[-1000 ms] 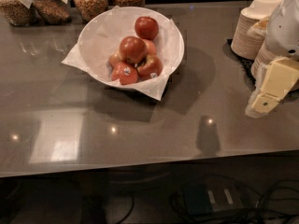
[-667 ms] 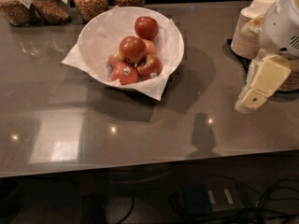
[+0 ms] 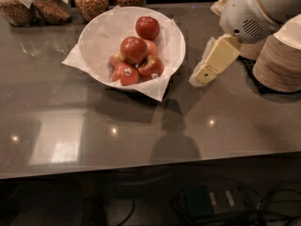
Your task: Pick apple from white bowl
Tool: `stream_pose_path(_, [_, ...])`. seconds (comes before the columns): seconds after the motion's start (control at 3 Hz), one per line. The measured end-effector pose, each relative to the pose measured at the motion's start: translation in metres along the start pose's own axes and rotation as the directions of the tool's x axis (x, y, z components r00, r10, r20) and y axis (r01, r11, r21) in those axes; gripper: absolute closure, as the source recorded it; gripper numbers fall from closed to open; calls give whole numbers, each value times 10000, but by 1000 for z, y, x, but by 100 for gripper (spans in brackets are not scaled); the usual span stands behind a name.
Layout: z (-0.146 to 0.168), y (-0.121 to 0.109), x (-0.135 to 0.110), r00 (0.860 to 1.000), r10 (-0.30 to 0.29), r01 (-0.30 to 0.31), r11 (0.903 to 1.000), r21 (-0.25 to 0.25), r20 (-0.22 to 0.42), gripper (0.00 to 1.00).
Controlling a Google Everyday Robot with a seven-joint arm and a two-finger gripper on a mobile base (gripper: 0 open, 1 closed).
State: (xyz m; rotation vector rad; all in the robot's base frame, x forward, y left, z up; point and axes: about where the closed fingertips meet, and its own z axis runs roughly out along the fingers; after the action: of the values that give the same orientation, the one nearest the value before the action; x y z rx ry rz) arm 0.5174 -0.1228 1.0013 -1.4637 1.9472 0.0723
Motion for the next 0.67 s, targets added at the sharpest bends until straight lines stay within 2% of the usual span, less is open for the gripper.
stream_pose_path(0.33, [19,-12,-34,9956,-386,355,9987,374,849,0])
stream_pose_path(0.67, [68,-32,-82,9771,-1070,950,9928,731,1837,0])
